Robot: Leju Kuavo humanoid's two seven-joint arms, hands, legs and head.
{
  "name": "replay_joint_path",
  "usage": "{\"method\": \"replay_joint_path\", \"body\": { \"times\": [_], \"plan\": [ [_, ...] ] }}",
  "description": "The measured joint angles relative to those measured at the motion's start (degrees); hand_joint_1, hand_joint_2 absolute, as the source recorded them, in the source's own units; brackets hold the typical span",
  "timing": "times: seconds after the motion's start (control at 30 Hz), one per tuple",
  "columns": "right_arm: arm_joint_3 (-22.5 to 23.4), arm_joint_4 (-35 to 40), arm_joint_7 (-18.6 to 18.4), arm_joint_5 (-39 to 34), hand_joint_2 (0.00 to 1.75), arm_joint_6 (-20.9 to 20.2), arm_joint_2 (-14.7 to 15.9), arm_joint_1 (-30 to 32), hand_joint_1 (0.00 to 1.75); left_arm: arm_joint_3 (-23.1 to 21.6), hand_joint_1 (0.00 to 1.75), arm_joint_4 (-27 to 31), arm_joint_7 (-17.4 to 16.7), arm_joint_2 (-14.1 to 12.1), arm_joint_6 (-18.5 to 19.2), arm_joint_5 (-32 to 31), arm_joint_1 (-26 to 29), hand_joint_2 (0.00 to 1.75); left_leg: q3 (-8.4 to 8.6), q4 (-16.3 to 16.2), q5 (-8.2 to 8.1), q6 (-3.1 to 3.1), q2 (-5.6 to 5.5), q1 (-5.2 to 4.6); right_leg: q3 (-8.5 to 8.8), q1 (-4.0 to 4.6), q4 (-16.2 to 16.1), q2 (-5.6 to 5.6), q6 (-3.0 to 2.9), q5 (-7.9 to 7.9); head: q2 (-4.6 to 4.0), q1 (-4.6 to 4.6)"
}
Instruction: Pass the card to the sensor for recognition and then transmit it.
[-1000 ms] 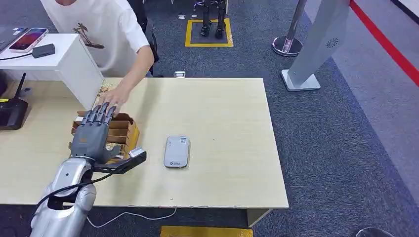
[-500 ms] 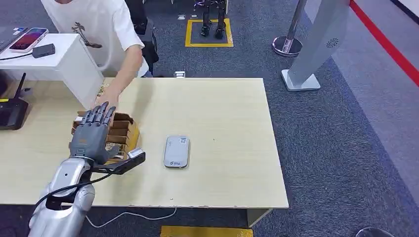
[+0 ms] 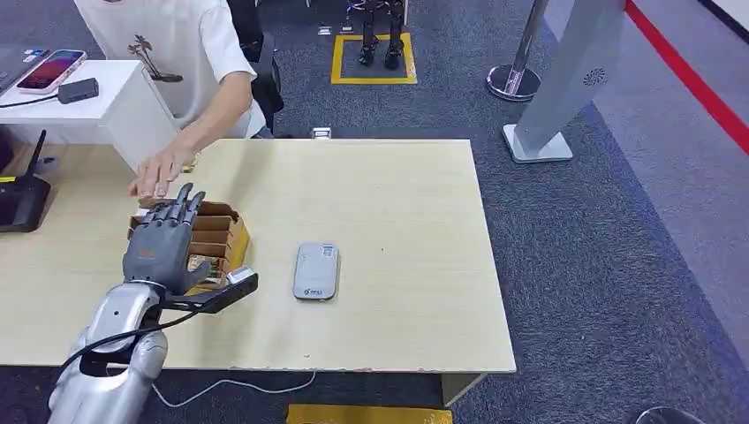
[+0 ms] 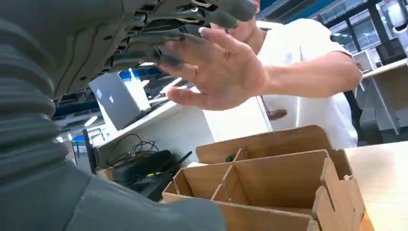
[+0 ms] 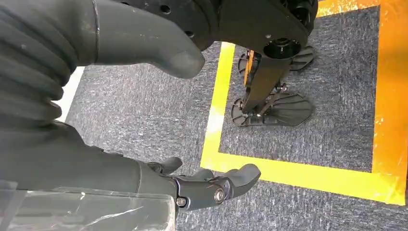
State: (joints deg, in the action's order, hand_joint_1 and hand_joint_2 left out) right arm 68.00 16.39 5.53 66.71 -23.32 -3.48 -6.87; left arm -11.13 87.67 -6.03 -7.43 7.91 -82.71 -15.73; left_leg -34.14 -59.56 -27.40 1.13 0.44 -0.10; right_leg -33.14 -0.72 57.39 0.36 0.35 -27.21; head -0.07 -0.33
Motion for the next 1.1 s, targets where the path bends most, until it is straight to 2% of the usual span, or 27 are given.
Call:
{"method": "replay_joint_path", "body": {
  "times": [1.1],
  "plan": [
    [0.0,0.0,-0.3,0.0,1.75,0.0,0.0,0.0,0.00,0.0,0.00,0.0,0.0,0.0,0.0,0.0,0.3,1.75,0.00,0.0,0.00,0.00,0.00,0.00,-0.01,0.00,0.0,0.01,0.00,0.00,0.00,0.00]
  ]
}}
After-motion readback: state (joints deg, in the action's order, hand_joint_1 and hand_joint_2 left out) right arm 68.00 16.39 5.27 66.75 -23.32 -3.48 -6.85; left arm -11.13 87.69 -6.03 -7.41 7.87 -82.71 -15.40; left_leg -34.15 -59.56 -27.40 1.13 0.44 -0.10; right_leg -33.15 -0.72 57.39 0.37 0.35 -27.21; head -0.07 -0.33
